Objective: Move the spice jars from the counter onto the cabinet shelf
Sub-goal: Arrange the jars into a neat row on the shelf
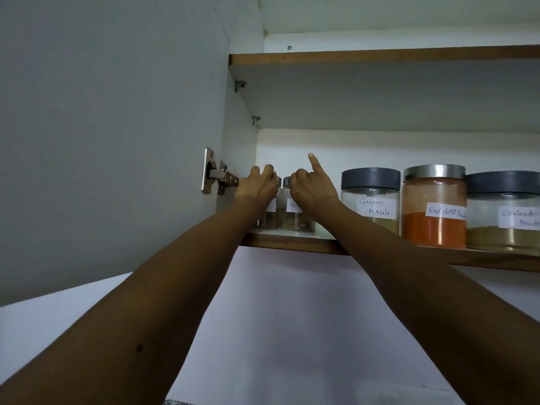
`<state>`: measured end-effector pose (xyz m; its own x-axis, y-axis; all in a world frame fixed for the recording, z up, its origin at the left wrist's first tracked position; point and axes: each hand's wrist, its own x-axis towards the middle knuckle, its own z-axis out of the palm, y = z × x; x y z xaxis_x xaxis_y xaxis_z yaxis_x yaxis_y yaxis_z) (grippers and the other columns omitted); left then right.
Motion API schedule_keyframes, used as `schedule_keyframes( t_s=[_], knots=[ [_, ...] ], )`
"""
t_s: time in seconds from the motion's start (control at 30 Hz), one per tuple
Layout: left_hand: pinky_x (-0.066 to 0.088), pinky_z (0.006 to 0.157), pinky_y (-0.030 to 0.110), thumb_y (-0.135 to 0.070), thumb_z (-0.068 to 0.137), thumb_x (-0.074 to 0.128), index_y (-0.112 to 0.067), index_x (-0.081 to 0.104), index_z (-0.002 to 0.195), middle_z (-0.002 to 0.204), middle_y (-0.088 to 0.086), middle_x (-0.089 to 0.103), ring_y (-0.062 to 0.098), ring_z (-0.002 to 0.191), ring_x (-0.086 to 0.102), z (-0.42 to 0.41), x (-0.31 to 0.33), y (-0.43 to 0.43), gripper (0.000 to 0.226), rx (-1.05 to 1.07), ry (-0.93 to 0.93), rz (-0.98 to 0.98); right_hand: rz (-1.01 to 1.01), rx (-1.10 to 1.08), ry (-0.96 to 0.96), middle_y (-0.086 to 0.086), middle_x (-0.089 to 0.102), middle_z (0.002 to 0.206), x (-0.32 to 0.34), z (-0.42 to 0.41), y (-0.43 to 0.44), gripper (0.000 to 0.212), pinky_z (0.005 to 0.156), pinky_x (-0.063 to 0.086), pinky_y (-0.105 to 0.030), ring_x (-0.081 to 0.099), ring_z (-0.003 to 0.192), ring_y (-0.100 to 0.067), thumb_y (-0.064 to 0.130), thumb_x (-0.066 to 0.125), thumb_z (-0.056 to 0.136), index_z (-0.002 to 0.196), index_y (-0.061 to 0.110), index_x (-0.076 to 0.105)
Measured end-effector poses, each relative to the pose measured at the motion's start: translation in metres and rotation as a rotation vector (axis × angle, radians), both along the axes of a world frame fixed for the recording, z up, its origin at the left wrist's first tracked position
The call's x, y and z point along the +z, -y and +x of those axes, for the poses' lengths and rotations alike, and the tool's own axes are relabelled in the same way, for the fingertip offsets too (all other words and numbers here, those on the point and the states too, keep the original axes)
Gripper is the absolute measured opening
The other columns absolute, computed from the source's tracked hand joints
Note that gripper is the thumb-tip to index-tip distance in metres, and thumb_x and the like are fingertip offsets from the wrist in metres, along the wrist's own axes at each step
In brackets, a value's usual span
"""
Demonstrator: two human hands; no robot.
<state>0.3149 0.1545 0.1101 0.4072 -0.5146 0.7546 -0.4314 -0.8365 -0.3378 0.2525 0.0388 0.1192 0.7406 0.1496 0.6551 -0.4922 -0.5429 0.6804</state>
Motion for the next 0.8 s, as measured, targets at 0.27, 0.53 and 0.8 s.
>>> schedule_keyframes(
  t_s=[0.27,0.53,0.8],
  knots=[
    [0.048,0.080,0.035,0.000,0.085,0.063,-0.004,0.041,0.132,0.133,0.012,0.036,0.033,0.120,0.039,0.024,0.010,0.019,0.052,0.004,-0.049,0.016,0.073,-0.045,-0.063,-0.010,0.052,0.133,0.009,0.036,0.010,0.048,0.116,0.000,-0.048,0.043,0.128,-0.024,0.021,0.056,0.091,0.135,0.008,0.041],
    [0.048,0.085,0.036,-0.004,0.084,0.066,-0.006,0.037,0.135,0.135,0.012,0.034,0.034,0.122,0.037,0.043,0.013,0.029,0.058,0.002,-0.078,0.024,0.102,-0.047,-0.082,-0.009,0.052,0.133,0.015,0.061,0.018,0.046,0.116,0.013,-0.046,0.044,0.128,-0.025,0.016,0.056,0.090,0.133,0.008,0.042],
    [0.047,0.089,0.038,-0.005,0.088,0.061,-0.004,0.036,0.134,0.137,0.013,0.033,0.035,0.125,0.036,0.054,0.020,0.030,0.052,-0.008,-0.053,0.074,0.101,-0.064,-0.108,-0.006,0.054,0.128,0.024,0.079,0.020,0.038,0.113,0.020,-0.043,0.045,0.125,-0.023,0.014,0.052,0.091,0.129,0.009,0.044]
  ],
)
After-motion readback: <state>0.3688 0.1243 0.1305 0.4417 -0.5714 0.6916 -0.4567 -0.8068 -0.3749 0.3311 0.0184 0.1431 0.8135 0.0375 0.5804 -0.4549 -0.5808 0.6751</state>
